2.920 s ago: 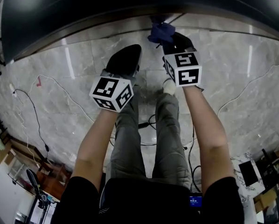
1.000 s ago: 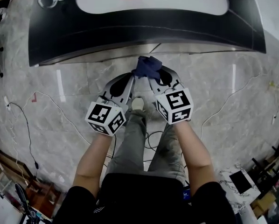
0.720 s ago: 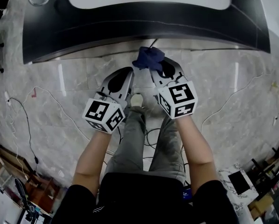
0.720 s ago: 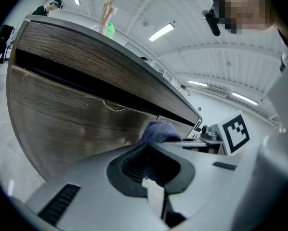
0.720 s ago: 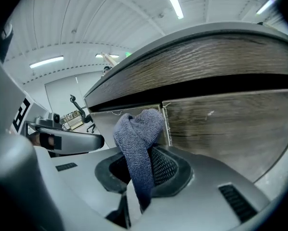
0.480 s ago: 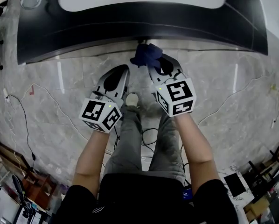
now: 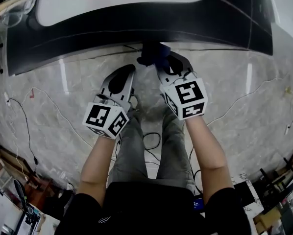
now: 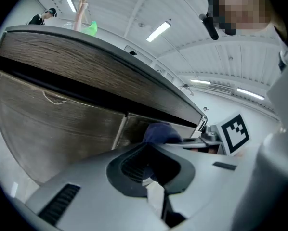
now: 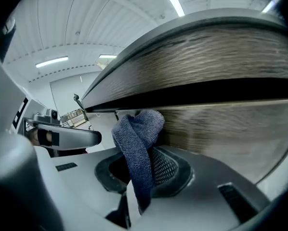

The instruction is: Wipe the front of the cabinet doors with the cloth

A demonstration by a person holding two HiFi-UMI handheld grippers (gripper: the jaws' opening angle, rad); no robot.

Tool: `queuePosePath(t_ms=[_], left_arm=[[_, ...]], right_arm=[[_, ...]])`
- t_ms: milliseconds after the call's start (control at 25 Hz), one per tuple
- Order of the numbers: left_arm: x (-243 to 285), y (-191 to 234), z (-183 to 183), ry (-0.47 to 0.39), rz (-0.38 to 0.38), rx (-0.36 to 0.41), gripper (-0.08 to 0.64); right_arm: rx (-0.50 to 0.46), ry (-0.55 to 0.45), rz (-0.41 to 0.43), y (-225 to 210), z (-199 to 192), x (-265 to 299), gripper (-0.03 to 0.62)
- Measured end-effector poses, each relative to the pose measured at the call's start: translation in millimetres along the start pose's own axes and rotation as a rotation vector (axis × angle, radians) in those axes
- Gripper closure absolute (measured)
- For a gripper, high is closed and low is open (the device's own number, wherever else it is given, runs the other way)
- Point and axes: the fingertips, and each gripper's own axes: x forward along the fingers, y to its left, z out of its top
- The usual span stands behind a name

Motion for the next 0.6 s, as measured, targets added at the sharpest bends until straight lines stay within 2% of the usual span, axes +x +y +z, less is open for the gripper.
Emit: queuePosePath(t_ms=[600], left_arm=[[83,-107,-19,0.050,-0.110,0.030,0.551]], right_arm=[[0.054,-0.014,-0.105,-113,-20,-81,0.522]])
